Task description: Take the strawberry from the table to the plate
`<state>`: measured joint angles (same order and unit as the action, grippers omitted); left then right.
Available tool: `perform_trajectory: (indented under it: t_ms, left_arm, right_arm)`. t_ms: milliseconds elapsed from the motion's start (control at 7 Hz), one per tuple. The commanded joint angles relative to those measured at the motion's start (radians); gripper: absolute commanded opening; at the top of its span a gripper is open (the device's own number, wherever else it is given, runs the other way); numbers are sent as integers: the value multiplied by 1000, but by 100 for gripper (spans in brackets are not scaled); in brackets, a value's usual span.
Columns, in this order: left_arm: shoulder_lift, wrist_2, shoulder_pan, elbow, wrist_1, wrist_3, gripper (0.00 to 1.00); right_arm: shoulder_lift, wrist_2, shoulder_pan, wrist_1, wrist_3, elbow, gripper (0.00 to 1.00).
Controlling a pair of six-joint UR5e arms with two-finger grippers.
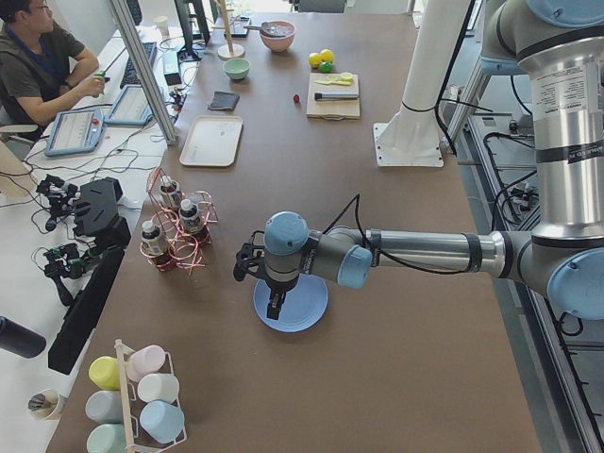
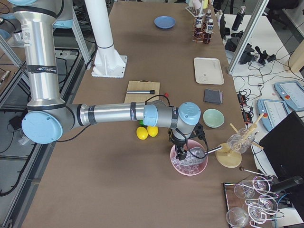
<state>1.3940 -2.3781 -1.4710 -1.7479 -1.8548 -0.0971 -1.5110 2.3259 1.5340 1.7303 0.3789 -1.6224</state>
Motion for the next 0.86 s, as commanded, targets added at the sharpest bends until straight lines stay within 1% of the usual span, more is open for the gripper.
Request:
perform_trajectory:
  t_ms: [0, 143, 286, 429, 571, 714]
  left_arm:
    - [38, 3, 7, 62, -18, -80, 96]
    - [46, 5, 35, 123, -102, -107, 96]
    - [71, 5, 69, 215, -197, -160, 97]
    - [83, 7, 108, 291, -299, -209, 96]
    - [89, 44, 135, 347, -404, -260, 96]
    - [89, 77, 190, 375, -464, -327, 91]
  right_arm:
    - [3, 9, 0, 0, -2, -2, 100]
    - [8, 13, -5, 0, -20, -4, 100]
    - [11, 26, -38, -11, -106, -14, 100]
    - [9, 27, -78, -68, -167, -19, 100]
    - [9, 33, -109, -109, -229, -20, 100]
    - [9, 41, -132, -136, -256, -22, 100]
